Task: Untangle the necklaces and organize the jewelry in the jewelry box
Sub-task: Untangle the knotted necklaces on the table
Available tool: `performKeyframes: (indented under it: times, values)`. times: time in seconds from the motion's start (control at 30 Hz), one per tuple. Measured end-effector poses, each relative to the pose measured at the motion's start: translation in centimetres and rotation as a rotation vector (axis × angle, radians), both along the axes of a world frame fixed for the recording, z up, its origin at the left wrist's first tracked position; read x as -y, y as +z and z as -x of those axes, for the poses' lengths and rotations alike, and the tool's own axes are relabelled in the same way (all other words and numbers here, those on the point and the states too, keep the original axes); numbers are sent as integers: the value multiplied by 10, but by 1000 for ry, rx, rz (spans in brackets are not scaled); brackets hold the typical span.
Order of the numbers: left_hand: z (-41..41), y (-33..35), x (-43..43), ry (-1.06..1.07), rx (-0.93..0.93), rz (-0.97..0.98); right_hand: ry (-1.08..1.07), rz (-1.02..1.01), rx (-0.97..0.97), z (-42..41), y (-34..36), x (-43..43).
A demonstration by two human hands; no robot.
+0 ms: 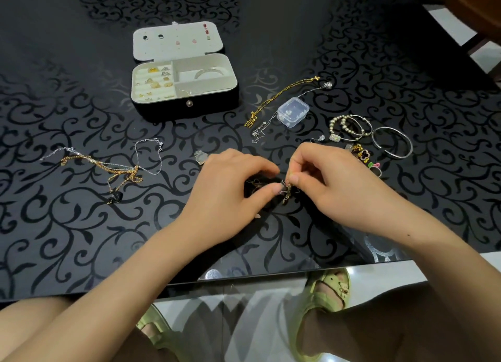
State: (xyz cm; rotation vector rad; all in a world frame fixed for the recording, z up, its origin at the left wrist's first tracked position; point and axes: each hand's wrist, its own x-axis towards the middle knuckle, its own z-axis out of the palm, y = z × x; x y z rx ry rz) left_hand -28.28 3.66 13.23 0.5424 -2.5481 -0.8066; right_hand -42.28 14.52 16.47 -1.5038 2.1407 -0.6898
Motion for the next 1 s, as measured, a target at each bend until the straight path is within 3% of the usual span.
performKeyframes:
  times: [0.4, 0.87, 1.0]
  values:
    - [6, -1, -5, 6, 28, -151, 22, -21, -3, 1, 0, -2]
    - [6, 0, -7, 59, -6, -123, 36, -17, 259, 4, 0, 0]
    - [5, 2, -7, 71, -15, -128, -8, -15, 181, 9, 5, -3]
